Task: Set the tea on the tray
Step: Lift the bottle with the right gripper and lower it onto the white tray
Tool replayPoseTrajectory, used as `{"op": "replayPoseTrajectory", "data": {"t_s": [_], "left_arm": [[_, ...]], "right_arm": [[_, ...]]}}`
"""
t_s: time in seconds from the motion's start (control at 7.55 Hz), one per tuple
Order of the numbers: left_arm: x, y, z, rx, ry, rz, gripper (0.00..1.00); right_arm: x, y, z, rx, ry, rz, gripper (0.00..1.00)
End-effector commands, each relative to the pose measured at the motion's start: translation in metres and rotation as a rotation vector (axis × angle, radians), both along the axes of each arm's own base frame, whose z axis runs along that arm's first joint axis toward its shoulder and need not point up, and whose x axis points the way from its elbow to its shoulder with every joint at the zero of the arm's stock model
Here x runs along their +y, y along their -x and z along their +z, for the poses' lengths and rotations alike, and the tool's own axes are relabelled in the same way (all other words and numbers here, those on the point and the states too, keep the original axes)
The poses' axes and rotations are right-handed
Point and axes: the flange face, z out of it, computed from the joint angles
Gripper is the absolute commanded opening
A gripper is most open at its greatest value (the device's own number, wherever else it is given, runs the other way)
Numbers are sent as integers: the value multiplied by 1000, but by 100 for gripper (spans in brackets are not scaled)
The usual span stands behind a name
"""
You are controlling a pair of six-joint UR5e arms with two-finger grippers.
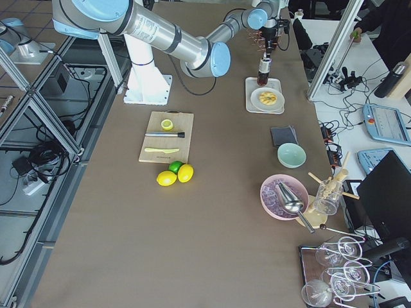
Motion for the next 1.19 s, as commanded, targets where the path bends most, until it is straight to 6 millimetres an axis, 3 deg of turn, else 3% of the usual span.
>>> {"op": "replayPoseTrajectory", "data": {"t_s": [0.0,0.4,0.66,0.79,1.06], "left_arm": [[0,0,0,0,0,0,98],[0,0,0,0,1,-1,98],[1,0,1,0,3,-1,98],[1,0,2,0,4,-1,98],[1,0,2,0,4,-1,98]], "right_arm": [[4,7,7,11,0,-1,0],[8,13,7,6,-10,3,0],[10,16,7,12,-15,11,86],[13,19,5,16,-24,16,98],[15,11,-12,-7,-38,20,99]]}}
